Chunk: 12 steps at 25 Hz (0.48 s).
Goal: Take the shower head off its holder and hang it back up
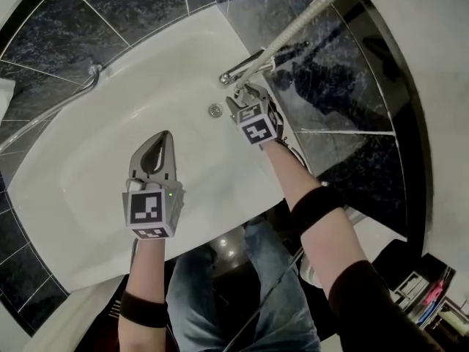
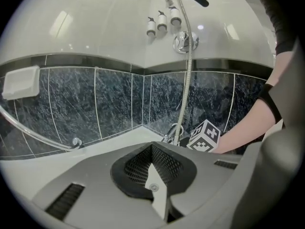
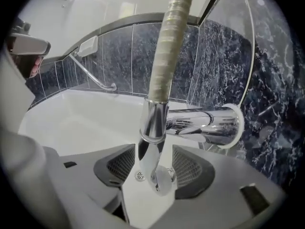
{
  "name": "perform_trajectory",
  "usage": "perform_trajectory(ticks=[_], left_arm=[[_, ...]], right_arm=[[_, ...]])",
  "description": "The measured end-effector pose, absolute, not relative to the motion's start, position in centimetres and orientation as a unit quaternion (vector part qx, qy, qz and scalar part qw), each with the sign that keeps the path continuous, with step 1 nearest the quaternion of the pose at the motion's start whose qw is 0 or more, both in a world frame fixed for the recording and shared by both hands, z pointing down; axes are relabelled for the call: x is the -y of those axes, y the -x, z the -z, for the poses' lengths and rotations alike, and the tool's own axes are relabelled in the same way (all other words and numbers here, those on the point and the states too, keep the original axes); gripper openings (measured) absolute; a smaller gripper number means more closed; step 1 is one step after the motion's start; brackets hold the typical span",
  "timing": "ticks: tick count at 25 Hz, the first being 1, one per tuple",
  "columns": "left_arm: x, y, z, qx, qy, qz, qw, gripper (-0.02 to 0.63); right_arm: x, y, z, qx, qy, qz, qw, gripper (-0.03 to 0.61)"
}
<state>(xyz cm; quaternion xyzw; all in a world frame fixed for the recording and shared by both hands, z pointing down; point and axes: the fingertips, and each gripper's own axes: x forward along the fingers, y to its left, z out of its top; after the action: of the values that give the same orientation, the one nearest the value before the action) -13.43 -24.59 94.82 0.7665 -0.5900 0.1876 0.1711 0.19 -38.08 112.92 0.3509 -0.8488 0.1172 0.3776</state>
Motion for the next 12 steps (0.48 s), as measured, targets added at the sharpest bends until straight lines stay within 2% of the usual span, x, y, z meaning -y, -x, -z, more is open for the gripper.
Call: perform_trajectory(ticks=[4,12], left_arm=[[24.5,14.0,-94.9,0.594,-0.763,-0.189,0.172,0.000],[23.3,15.4,-95.2,0.606,-0.750,-0.190,0.181,0.000]], right_arm=[[38.1,0.3,-113.1,0.851,-0.339,-0.108,0.387,0.172],[37.1,1.1,-112.5,0.853,-0.330,-0.110,0.388,0.153]])
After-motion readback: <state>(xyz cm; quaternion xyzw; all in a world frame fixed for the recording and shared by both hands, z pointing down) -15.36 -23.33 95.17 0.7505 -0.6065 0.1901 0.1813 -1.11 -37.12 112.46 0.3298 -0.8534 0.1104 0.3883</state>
